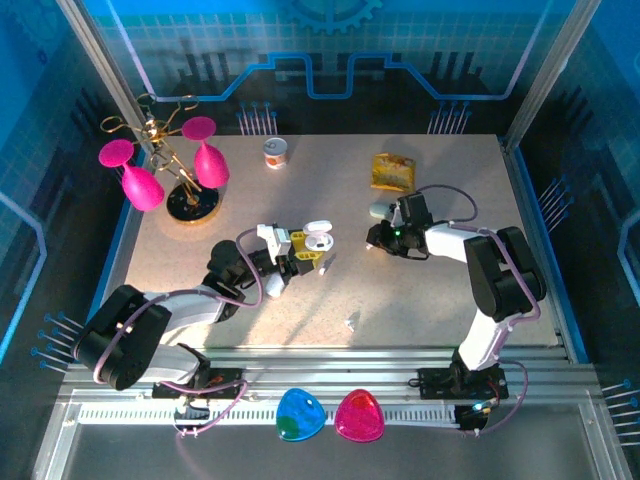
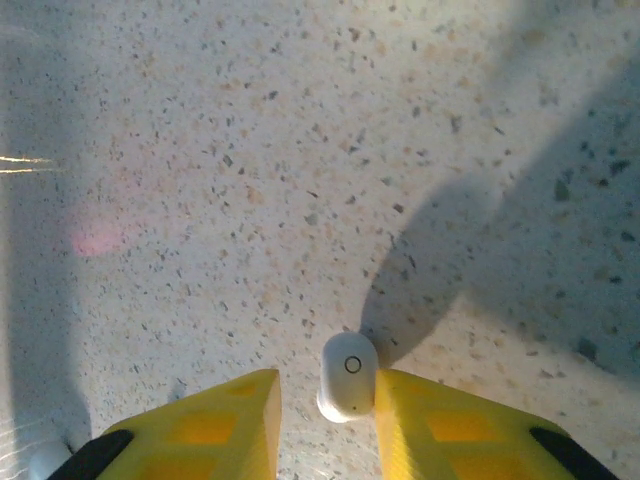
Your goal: Insert the wireless bluetooth earbuds into the charging case
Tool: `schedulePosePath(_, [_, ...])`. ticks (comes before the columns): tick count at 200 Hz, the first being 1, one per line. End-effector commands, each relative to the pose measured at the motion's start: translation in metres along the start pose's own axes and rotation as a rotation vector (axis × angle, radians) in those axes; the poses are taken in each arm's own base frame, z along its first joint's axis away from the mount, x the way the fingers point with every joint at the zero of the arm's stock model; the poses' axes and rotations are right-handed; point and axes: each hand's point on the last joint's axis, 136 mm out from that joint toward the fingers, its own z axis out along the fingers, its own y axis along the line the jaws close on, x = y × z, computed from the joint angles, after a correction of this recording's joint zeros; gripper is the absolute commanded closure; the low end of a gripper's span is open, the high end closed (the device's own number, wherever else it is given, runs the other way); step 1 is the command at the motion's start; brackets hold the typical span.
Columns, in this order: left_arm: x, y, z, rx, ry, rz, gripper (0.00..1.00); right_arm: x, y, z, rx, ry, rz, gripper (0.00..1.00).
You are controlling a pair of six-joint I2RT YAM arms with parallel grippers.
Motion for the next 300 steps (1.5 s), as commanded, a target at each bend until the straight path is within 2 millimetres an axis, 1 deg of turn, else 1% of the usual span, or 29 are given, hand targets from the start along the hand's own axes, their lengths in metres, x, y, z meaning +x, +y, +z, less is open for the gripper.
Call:
schedulePosePath(1, [-0.007,0.000,0.001,0.000,-0.024,0.035,0.78,-0.003,-0.004,-0.001,0.022,0.015,-0.039,0.73])
schedulePosePath(21, [-0.008,0.000,0.002,0.003,-0.025,0.038,0.78,-0.007,-0.006,-0.003,0.045,0.011,-0.066,0.73])
schedulePosePath(55, [-0.009,0.000,0.003,0.007,-0.026,0.036,0.78,-0.009,-0.009,0.002,0.067,0.024,-0.104,0.73])
schedulePosePath(104, [-0.010,0.000,0.003,0.009,-0.026,0.035,0.79,0.000,-0.011,0.014,0.042,0.073,-0.115,0.73])
schedulePosePath(126, [-0.009,0.000,0.003,0.008,-0.024,0.035,0.78,0.004,-0.012,0.016,0.031,0.087,-0.112,0.73])
schedulePosePath(167, [-0.008,0.000,0.004,0.008,-0.023,0.033,0.79,0.008,-0.011,0.015,0.029,0.097,-0.130,0.82])
schedulePosePath(173, [-0.009,0.001,0.004,0.006,-0.026,0.035,0.78,0.008,-0.011,0.015,0.030,0.099,-0.132,0.84])
schedulePosePath(211, [-0.007,0.000,0.003,0.005,-0.024,0.033,0.78,0.011,-0.014,0.017,0.048,0.117,-0.157,0.84])
schedulePosePath(223, [-0.006,0.001,0.003,0.004,-0.023,0.032,0.78,0.013,-0.014,0.017,0.051,0.123,-0.160,0.86])
schedulePosePath(239, [-0.006,0.001,0.003,-0.002,-0.023,0.035,0.78,0.012,-0.013,0.014,0.052,0.116,-0.165,0.87])
schedulePosePath(256, [-0.005,0.003,0.002,-0.013,-0.021,0.039,0.78,0.009,-0.009,0.004,0.057,0.095,-0.179,0.87])
schedulePosePath(277, [0.000,0.009,0.003,-0.042,-0.006,0.041,0.79,0.007,-0.001,-0.014,0.067,0.062,-0.206,0.88])
schedulePosePath(300, [0.009,0.019,0.004,-0.085,0.026,0.045,0.79,0.010,0.009,-0.036,0.080,0.029,-0.240,0.87])
